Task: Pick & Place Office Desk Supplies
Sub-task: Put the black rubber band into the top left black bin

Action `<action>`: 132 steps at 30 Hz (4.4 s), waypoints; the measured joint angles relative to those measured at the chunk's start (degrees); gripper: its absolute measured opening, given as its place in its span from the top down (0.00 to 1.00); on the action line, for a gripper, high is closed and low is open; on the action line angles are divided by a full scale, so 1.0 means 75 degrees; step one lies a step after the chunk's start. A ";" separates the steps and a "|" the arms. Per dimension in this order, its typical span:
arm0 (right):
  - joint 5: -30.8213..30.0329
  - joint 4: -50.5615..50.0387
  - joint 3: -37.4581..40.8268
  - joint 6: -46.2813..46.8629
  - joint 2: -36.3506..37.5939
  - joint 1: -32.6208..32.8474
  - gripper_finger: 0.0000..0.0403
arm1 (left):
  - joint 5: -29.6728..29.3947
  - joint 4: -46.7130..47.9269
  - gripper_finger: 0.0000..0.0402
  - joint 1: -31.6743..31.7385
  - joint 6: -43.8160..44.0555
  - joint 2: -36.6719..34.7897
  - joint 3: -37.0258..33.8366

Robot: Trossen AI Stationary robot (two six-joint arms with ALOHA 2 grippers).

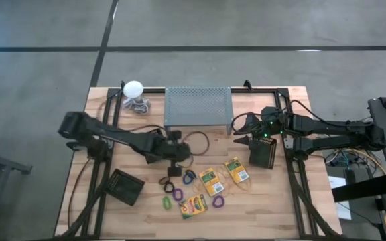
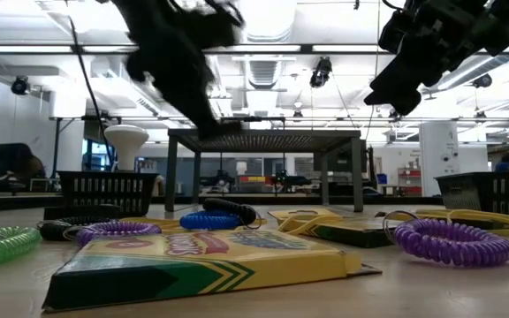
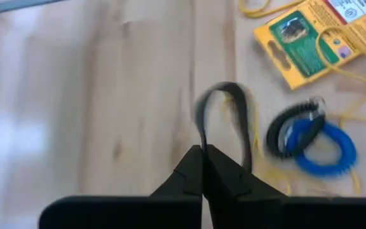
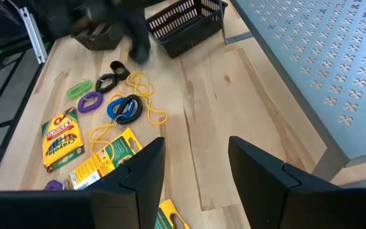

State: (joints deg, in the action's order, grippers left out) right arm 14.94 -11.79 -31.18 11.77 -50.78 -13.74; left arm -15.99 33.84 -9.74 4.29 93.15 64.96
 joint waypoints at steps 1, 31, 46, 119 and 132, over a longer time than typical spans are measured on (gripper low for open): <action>0.0000 0.0000 0.0000 -0.0001 0.0000 0.0000 0.59 | -0.0096 0.0262 0.99 -0.0035 0.0200 -0.0288 -0.0038; -0.0023 0.0023 0.0000 -0.0198 0.0003 -0.0006 0.62 | -0.1297 -0.0565 0.82 -0.0251 0.4377 -0.3008 -0.3951; -0.0029 0.0017 0.0000 -0.0197 0.0003 -0.0006 0.62 | -0.0964 -0.0867 0.63 -0.0279 0.3873 -0.3072 -0.3109; -0.0076 0.0129 0.0000 -0.0309 0.0003 -0.0006 0.63 | 0.1535 -0.1013 0.44 -0.1683 0.8102 -0.0556 -0.2974; -0.0077 0.0125 0.0000 -0.0304 0.0003 -0.0006 0.63 | 0.1506 -0.1375 0.54 -0.1695 0.7378 -0.0391 -0.3123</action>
State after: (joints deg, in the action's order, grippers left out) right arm 14.36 -10.85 -31.18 9.49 -50.76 -13.78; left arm -4.69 23.53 -22.46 59.63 90.21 41.54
